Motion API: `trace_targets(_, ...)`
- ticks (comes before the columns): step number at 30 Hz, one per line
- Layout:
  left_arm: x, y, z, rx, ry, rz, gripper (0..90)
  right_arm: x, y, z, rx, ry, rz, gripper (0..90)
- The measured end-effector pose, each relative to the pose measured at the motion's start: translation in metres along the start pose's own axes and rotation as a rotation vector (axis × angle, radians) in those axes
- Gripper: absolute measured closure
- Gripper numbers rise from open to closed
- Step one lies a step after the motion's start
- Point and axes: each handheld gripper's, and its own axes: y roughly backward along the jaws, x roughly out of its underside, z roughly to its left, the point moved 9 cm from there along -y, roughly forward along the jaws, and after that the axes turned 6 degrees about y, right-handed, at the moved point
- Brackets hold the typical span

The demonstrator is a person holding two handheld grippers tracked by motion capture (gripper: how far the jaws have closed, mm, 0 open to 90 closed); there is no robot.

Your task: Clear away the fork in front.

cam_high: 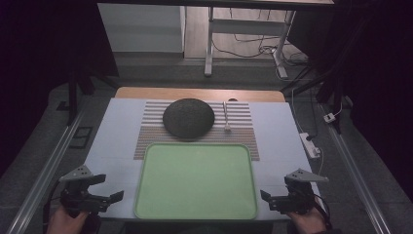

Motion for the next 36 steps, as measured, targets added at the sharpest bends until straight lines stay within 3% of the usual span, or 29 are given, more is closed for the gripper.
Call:
trace_targets(16,0.0013,-0.0024,-0.0015,-0.004,-0.019,0.024,1.3,0.0014,-0.0031,0.0005,-0.048,-0.030,0.025,0.0)
trace_targets(28,0.0011,-0.0019,-0.0012,0.000,-0.016,0.020,1.3,0.0017,-0.0048,0.0036,-0.067,-0.015,0.044,0.0)
trace_targets(32,0.0010,-0.0017,-0.0009,-0.001,-0.019,0.019,1.3,-0.0037,-0.0044,0.0049,-0.061,0.016,0.011,0.0)
trace_targets(36,0.0011,-0.0019,-0.0011,-0.001,-0.016,0.020,1.3,-0.0046,-0.0060,0.0058,-0.056,0.033,0.013,0.0)
